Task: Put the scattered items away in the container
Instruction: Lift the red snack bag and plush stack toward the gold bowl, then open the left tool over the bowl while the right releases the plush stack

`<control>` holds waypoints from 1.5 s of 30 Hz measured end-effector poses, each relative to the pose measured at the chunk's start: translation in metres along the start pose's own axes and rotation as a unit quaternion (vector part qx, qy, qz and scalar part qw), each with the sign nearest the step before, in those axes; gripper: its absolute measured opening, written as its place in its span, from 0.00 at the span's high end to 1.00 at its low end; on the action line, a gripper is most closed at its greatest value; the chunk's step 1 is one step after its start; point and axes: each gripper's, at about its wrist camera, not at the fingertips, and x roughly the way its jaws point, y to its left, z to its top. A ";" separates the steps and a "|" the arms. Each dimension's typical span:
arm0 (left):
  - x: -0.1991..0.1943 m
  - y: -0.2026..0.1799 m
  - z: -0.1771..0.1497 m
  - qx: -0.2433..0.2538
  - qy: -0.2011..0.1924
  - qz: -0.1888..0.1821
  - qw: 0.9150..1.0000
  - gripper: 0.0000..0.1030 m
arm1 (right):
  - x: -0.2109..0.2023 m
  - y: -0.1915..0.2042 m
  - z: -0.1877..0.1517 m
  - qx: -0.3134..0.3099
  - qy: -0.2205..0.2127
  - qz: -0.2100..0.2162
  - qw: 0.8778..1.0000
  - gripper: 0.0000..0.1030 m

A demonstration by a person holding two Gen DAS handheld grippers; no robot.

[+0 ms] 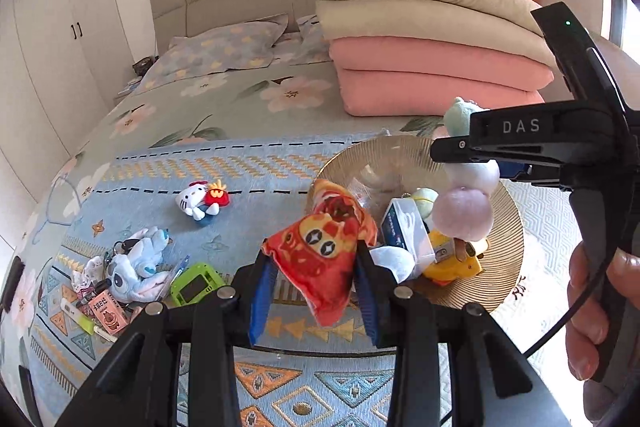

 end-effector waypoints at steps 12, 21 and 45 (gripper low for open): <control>0.025 -0.004 0.013 -0.053 0.012 -0.103 0.993 0.68 | -0.002 -0.008 0.000 -0.030 -0.024 -0.077 0.996 0.52; 0.056 0.020 -0.011 -0.142 0.049 -0.163 0.975 0.68 | 0.018 -0.009 -0.009 -0.039 0.005 -0.095 0.995 0.52; 0.024 0.050 -0.061 -0.089 0.077 -0.053 0.992 0.28 | 0.032 0.072 -0.042 -0.117 0.034 -0.079 0.989 0.24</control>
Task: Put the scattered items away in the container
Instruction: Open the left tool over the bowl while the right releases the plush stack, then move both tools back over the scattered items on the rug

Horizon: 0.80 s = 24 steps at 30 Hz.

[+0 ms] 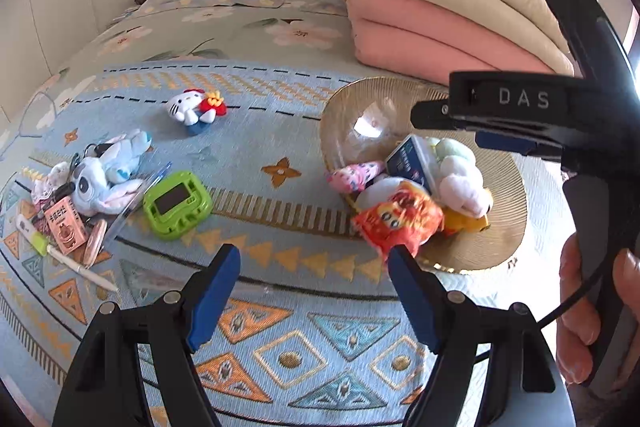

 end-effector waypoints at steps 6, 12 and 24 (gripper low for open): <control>-0.006 0.042 -0.030 0.000 0.027 0.020 0.999 0.28 | 0.009 0.065 -0.009 -0.063 0.020 0.030 0.997 0.24; -0.006 0.093 -0.052 0.004 0.046 0.054 0.997 0.28 | 0.029 0.134 -0.022 -0.128 0.051 0.047 0.989 0.24; 0.002 0.222 -0.090 -0.214 0.045 0.023 0.976 0.28 | 0.068 0.219 -0.040 -0.206 0.077 0.038 0.975 0.24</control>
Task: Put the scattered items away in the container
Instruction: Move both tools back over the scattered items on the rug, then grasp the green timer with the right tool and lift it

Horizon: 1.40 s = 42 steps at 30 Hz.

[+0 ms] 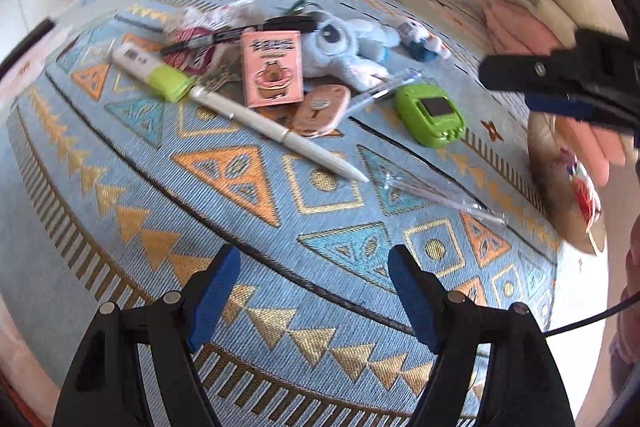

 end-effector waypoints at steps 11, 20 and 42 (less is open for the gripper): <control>-0.009 0.062 0.005 -0.129 -0.049 0.012 0.990 0.28 | 0.064 0.037 0.006 0.017 0.059 0.088 0.994 0.76; 0.005 0.025 0.012 -0.081 -0.054 -0.001 0.995 0.28 | 0.041 -0.037 0.003 0.086 0.008 -0.005 0.996 0.22; 0.035 -0.021 0.031 -0.033 -0.124 0.114 0.985 0.46 | 0.083 -0.034 -0.008 0.015 -0.009 -0.044 0.999 0.27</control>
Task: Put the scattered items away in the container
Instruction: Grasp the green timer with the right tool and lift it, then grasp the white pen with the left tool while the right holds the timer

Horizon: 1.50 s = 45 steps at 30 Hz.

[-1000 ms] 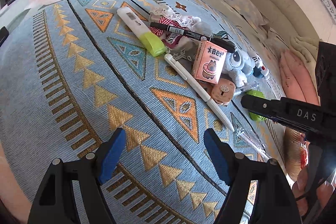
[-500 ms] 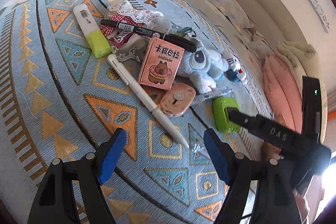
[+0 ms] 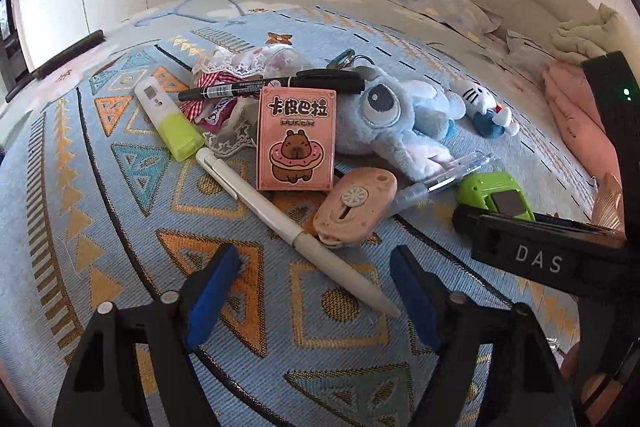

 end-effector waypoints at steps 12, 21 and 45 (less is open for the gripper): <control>-0.027 0.021 -0.006 -0.019 0.047 -0.067 0.996 0.98 | -0.039 -0.013 -0.017 0.020 0.011 0.061 0.998 0.28; -0.043 0.040 -0.011 -0.060 0.052 -0.104 0.991 1.00 | -0.066 -0.027 -0.025 0.023 0.006 0.062 0.998 0.73; -0.008 0.028 -0.002 -0.035 0.003 -0.044 0.998 0.88 | -0.006 0.026 -0.025 -0.046 0.029 0.021 0.998 0.27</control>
